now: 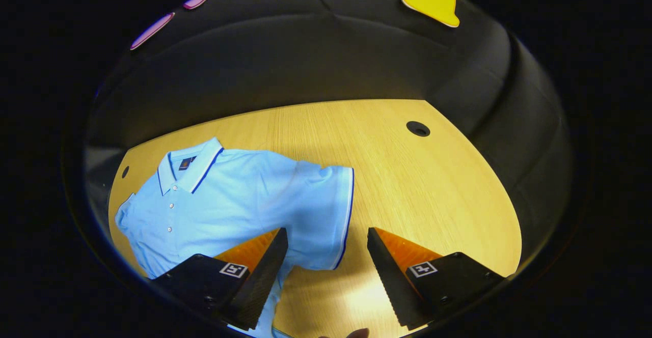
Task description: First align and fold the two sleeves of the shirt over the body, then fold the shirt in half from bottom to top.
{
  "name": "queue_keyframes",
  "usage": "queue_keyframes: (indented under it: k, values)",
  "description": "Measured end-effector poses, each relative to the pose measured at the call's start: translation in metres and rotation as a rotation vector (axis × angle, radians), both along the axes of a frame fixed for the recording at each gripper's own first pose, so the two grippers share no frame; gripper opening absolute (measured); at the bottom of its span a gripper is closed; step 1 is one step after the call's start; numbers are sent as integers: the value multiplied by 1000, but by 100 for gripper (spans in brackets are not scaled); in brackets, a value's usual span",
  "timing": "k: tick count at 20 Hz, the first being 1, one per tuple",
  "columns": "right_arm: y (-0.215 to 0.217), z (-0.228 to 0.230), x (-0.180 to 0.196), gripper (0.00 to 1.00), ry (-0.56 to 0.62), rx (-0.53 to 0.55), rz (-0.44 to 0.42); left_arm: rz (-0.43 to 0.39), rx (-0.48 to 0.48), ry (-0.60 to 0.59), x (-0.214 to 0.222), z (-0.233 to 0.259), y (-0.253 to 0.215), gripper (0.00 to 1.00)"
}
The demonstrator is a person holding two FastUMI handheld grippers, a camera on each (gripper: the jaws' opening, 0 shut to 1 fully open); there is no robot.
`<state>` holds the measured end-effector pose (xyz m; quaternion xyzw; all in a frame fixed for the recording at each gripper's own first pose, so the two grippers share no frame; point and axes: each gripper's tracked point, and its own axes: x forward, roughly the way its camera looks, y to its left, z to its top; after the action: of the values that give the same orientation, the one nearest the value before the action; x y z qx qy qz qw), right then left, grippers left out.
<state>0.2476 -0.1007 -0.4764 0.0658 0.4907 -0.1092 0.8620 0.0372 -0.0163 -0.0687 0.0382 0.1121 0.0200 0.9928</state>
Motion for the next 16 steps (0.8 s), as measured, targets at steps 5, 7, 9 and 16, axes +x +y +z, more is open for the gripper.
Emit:
queue_keyframes:
  k: [5, 7, 9, 16]
  values:
    - [0, -20, 2, 99, 46, 28, -24, 14, 11, 22, 2, -7, 3, 96]
    - [7, -20, 5, 96, 33, 37, 10, 21, 9, 24, 2, -8, 6, 96]
    - [13, -21, 6, 82, 26, 38, 27, 27, 8, 34, 2, -12, 7, 96]
    - [27, -21, 10, 9, 32, 63, -41, 37, 10, 63, 0, -23, 13, 96]
